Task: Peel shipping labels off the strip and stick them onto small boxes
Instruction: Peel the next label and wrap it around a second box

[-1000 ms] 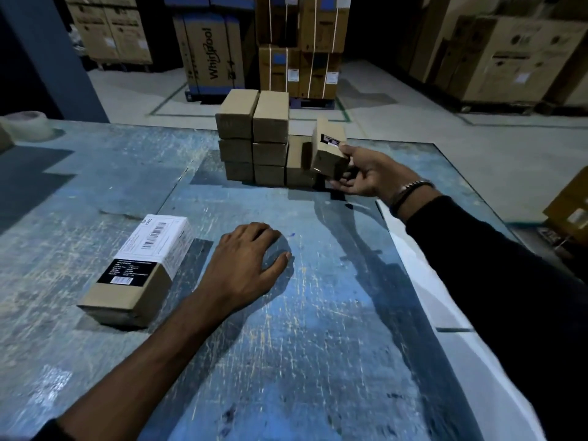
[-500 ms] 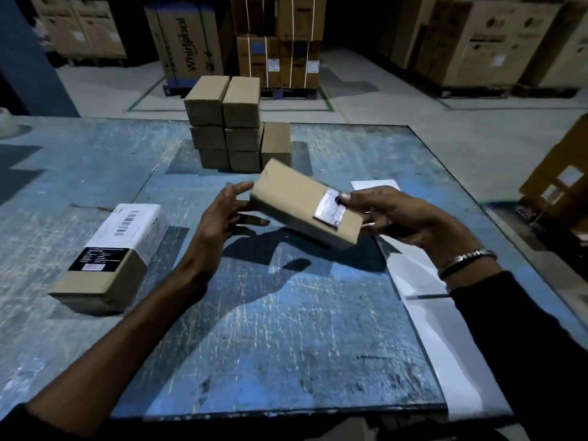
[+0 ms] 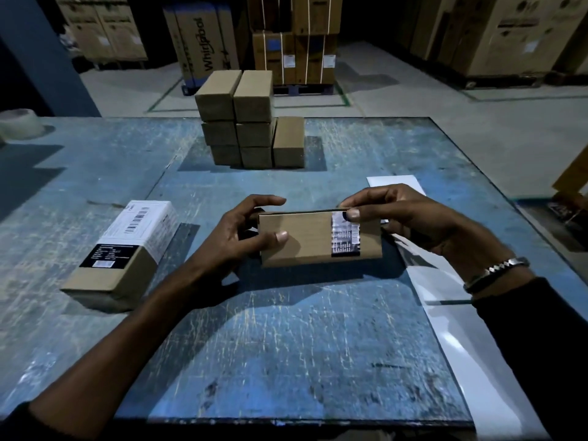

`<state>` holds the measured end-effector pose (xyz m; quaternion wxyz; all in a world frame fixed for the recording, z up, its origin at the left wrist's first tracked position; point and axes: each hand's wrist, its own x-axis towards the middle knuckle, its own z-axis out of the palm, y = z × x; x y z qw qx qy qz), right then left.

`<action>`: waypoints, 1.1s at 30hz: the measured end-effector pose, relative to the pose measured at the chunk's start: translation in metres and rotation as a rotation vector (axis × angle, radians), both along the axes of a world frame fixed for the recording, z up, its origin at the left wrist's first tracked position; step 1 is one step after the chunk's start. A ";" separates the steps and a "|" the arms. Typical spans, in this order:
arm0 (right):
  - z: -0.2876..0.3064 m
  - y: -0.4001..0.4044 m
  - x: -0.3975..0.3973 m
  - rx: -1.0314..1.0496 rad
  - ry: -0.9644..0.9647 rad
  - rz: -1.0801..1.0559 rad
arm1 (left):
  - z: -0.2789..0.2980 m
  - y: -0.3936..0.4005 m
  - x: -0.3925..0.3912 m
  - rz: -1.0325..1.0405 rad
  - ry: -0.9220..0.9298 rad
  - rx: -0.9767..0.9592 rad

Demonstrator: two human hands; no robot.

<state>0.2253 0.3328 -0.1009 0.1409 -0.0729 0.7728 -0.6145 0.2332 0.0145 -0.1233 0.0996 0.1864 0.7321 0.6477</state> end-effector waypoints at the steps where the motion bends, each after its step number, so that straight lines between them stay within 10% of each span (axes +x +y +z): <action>1: 0.000 -0.001 0.000 -0.001 -0.015 -0.006 | -0.001 0.000 0.000 -0.001 0.009 -0.017; 14: 0.012 -0.008 0.013 0.313 -0.047 0.087 | -0.011 -0.005 -0.014 0.425 0.469 -0.400; 19: 0.008 -0.018 0.019 0.216 -0.122 0.362 | -0.011 0.006 -0.005 0.267 0.309 -0.231; 26: 0.000 -0.012 0.005 0.247 0.234 0.018 | -0.011 0.014 0.016 -0.022 -0.010 0.010; 33: -0.004 -0.018 0.009 0.349 0.192 0.214 | -0.007 0.009 0.021 -0.268 0.106 -0.289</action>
